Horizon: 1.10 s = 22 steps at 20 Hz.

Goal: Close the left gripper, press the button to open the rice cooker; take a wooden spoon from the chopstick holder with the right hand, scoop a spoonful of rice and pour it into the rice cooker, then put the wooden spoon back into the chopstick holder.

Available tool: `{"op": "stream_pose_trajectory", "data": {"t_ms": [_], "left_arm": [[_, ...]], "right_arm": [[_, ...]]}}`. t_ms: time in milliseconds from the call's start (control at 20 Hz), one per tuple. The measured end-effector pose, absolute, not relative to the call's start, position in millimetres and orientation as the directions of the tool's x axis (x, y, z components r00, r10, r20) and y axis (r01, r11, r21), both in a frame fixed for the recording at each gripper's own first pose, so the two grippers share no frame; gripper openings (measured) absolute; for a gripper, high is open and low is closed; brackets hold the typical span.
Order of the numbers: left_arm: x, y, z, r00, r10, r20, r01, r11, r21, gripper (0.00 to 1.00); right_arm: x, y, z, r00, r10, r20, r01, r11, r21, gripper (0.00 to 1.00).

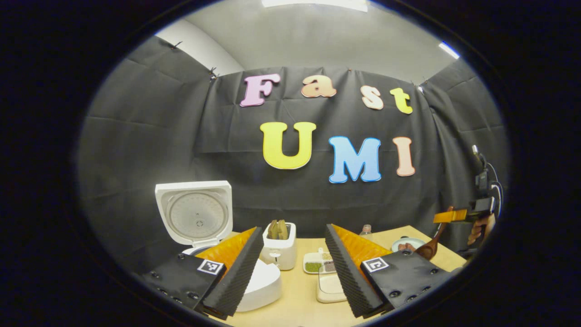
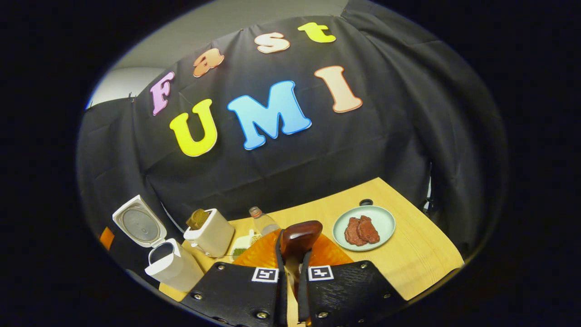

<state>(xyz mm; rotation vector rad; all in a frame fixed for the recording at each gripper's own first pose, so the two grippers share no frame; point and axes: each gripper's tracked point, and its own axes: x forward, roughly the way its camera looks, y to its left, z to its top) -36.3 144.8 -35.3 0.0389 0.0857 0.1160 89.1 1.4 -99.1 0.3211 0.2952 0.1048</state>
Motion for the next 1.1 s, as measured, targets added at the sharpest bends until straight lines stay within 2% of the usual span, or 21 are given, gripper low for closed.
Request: {"op": "stream_pose_trajectory", "data": {"t_ms": [200,450,1100], "left_arm": [[-42,160,-36,0.991,0.111,-0.080,-0.108,0.993,0.042,0.92],[-48,184,-49,0.988,0.113,-0.101,-0.107,0.992,0.059,0.92],[-54,222,-79,0.983,0.103,-0.151,-0.096,0.994,0.054,0.95]], "right_arm": [[103,52,-87,0.946,0.212,-0.243,-0.133,0.943,0.304,0.09],[126,114,-127,0.914,0.262,-0.310,-0.189,0.951,0.246,0.09],[160,168,-244,0.864,0.196,-0.465,-0.229,0.973,-0.016,0.10]]}}
